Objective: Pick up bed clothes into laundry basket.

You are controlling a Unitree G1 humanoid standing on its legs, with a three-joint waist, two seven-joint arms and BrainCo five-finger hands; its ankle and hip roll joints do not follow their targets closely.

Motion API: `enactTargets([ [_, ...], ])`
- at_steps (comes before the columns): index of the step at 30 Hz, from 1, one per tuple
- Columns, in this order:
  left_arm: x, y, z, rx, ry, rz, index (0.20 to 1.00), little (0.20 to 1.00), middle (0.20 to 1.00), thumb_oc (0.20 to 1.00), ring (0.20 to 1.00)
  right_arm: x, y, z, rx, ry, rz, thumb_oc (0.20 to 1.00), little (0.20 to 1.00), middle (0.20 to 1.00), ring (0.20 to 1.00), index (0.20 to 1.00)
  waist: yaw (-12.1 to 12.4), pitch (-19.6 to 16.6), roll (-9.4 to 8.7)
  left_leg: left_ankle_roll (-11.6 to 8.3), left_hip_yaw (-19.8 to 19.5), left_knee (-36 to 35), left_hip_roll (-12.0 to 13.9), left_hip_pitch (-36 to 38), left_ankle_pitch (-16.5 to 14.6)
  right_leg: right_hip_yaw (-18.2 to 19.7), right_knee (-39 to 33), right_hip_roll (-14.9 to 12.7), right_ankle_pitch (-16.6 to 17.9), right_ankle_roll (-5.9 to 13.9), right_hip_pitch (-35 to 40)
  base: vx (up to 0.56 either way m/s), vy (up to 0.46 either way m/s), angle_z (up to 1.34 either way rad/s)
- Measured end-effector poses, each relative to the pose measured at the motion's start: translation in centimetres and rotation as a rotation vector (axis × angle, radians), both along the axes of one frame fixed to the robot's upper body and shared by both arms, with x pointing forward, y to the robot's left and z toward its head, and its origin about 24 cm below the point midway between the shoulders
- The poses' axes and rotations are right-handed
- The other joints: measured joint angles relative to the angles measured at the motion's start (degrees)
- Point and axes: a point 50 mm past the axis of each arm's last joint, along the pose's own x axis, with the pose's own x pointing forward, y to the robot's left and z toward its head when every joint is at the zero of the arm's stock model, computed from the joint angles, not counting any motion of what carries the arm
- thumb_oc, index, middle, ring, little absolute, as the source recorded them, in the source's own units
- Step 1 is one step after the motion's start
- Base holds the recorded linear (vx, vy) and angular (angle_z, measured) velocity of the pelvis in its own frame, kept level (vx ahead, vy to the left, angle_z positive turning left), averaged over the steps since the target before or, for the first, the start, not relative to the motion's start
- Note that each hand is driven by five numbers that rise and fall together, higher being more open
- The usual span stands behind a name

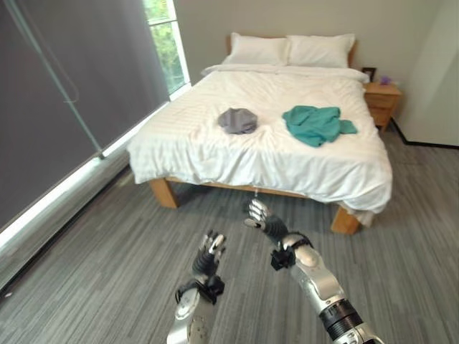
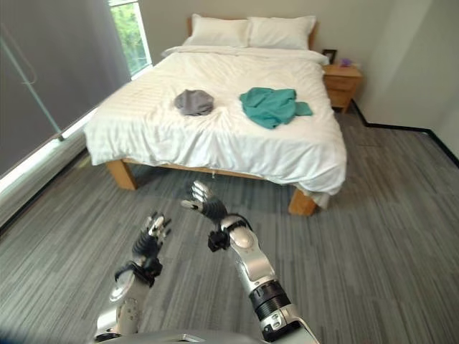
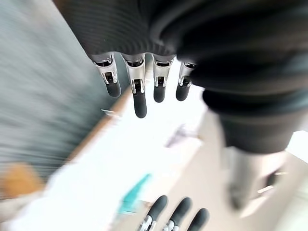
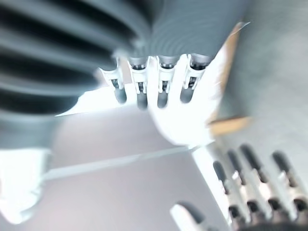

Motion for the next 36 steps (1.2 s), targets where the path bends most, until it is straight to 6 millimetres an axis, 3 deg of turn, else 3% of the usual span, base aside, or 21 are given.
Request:
enactTargets([
  [5, 0.6, 0.4, 3.2, 0.049, -0.171, -0.073, 1.0, 1.0, 1.0, 1.0, 1.0, 0.0, -0.9, 1.6, 0.009, -0.064, -0.053, 1.0, 1.0, 1.0, 1.0, 1.0, 0.0, 0.1, 0.43, 0.39, -0.6, -0.9, -0.7, 0.1, 0.3, -1.1, -2.4, -0.2, 1.1, 0.6, 1.4, 0.04, -0.023, 0.1],
  [11, 0.6, -1.1, 4.8, 0.029, -0.261, -0.143, 1.0, 1.0, 1.0, 1.0, 1.0, 0.5, -2.8, 2.3, -0.03, -0.1, -0.15, 1.0, 1.0, 1.0, 1.0, 1.0, -0.1, 1.7, 0.57, 0.38, -0.1, -2.0, -0.6, 1.6, 0.3, -1.1, -4.5, 0.3, 1.1, 0.59, 3.3, 0.03, -0.022, -0.03],
  [22, -0.2, 0.0, 4.4, 0.052, -0.229, -0.103, 1.0, 1.0, 1.0, 1.0, 1.0, 1.2, -8.0, 1.8, -0.291, -0.139, -0.321, 1.0, 1.0, 1.0, 1.0, 1.0, -0.4, 4.1, -0.17, 0.38, 0.0, -2.2, -0.5, 2.3, 0.3, -1.0, -5.1, 0.5, 1.1, 0.58, 3.9, 0.01, -0.015, -0.01],
  [27, -1.0, 1.0, 4.1, 0.104, -0.206, -0.085, 1.0, 1.0, 1.0, 1.0, 1.0, 0.5, -10.1, 2.2, -0.366, -0.174, -0.416, 1.0, 1.0, 1.0, 1.0, 1.0, -0.5, 4.9, -0.08, 0.35, 0.4, -2.2, -0.5, 2.6, 0.3, -0.4, -5.1, 0.5, 1.1, 0.59, 4.0, 0.01, -0.017, -0.06],
  [33, -1.1, 1.0, 4.1, 0.106, -0.199, -0.076, 1.0, 1.0, 1.0, 1.0, 1.0, 0.2, -11.4, 2.1, -0.417, -0.179, -0.488, 1.0, 1.0, 1.0, 1.0, 1.0, -1.4, 5.1, 0.16, 0.17, 0.0, -2.2, -0.4, 2.6, 0.2, -0.4, -5.1, 0.6, 1.1, 0.58, 4.1, 0.03, -0.073, 0.02],
  [35, -0.8, 0.9, 4.2, 0.107, -0.207, -0.081, 1.0, 1.0, 1.0, 1.0, 1.0, 0.2, -11.7, 1.9, -0.457, -0.181, -0.521, 1.0, 1.0, 1.0, 1.0, 1.0, -0.8, 6.2, -1.01, -0.46, -0.1, 2.7, -0.3, 0.8, -0.1, 0.0, -5.3, -0.2, 0.3, 0.01, 3.9, -0.04, -0.097, -0.03],
  [36, -0.5, 0.8, 4.4, 0.109, -0.216, -0.082, 1.0, 1.0, 1.0, 1.0, 1.0, 0.2, -12.0, 1.4, -0.503, -0.172, -0.538, 1.0, 1.0, 1.0, 1.0, 1.0, 0.0, 7.3, -2.97, -1.68, -1.4, 14.9, 0.6, -5.8, 0.2, 0.1, -4.4, -1.8, -0.2, -0.39, 2.9, -0.05, -0.082, 0.05],
])
